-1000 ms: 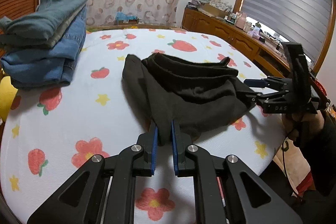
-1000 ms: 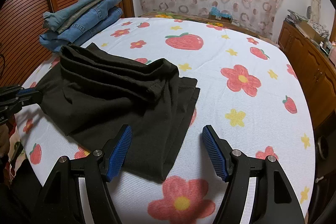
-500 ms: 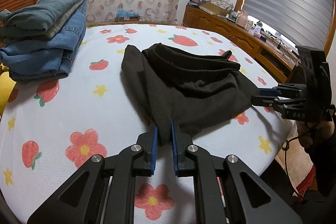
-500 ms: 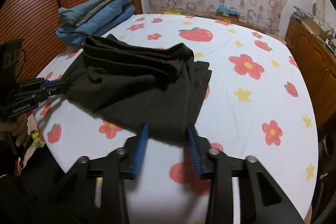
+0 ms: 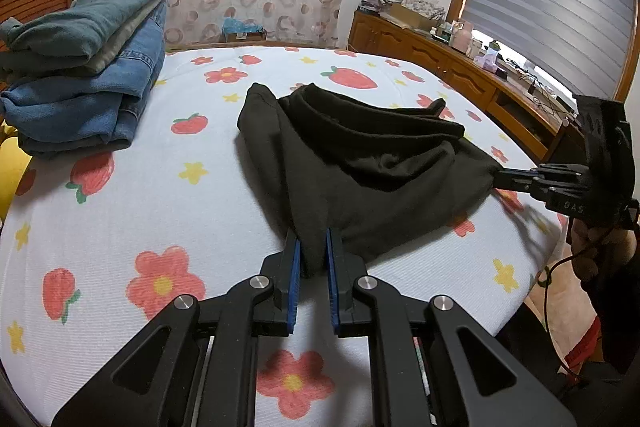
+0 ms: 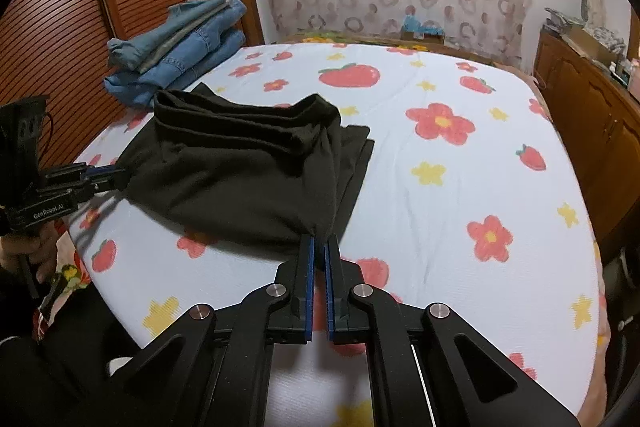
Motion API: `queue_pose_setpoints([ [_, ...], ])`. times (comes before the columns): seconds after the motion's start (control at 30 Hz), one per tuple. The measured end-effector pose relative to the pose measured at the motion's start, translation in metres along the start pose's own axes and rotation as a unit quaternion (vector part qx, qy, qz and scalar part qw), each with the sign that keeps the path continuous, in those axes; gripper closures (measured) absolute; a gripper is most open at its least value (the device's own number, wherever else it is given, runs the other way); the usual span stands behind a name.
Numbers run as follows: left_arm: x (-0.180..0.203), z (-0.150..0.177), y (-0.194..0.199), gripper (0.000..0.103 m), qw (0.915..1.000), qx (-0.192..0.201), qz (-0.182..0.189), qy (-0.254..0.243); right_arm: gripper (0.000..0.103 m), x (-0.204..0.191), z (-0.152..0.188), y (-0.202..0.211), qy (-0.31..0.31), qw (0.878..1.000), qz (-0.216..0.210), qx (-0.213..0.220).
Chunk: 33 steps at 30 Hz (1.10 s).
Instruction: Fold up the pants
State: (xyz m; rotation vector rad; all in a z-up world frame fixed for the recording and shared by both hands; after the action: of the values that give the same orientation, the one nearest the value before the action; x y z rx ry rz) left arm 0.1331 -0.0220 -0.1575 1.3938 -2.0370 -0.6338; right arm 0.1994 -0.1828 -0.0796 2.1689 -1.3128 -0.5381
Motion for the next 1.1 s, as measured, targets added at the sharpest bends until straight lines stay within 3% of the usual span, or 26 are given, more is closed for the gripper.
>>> queue_pose_setpoints([
  [0.13,0.009,-0.004,0.018,0.09,0.9998,0.017,0.009,-0.009,0.099,-0.003,-0.005,0.012,0.002,1.0,0.003,0.013],
  [0.53,0.029,0.011,0.03,0.089,0.9995,0.004,0.022,-0.025,0.099,-0.011,0.005,0.042,0.018,1.0,0.0,0.012],
  [0.6,0.025,0.013,0.025,0.086,0.9996,-0.003,0.02,-0.019,0.091,-0.01,0.005,0.042,0.018,1.0,0.008,0.007],
  [0.63,0.024,0.014,0.024,0.081,0.9996,-0.005,0.022,-0.013,0.089,-0.01,0.004,0.043,0.018,1.0,0.011,0.009],
  [0.7,0.021,0.012,0.023,0.073,0.9998,-0.004,0.019,-0.01,0.074,-0.011,0.002,0.046,0.018,1.0,0.011,0.013],
  [0.77,0.018,0.009,0.024,0.059,0.9999,0.002,0.009,-0.007,0.069,-0.012,-0.001,0.046,0.02,1.0,0.015,0.016],
  [0.83,0.014,0.005,0.025,0.038,0.9999,0.008,0.007,-0.001,0.066,-0.015,-0.003,0.044,0.027,0.999,0.014,0.017],
  [0.9,0.013,0.002,0.026,0.026,0.9999,0.012,0.008,0.0,0.064,-0.018,-0.007,0.039,0.034,0.999,0.014,0.018],
  [1.1,0.008,-0.01,0.021,0.025,0.9998,0.019,-0.009,-0.003,0.064,-0.025,-0.016,0.018,0.055,0.998,0.018,0.009],
])
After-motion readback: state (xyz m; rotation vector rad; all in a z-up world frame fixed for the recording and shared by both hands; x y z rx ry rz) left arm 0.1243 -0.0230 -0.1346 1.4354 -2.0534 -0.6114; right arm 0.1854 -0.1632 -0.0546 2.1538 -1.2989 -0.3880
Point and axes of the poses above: each gripper's, at about its wrist camera, not at the fingertips, and y roughly against the way its jaws point, x to its right, z to its underside, the point moved 7 cm from there along -y, roughly the way its jaws point, and after that the axes turned 1 degree about y, right-handed, at the moved point
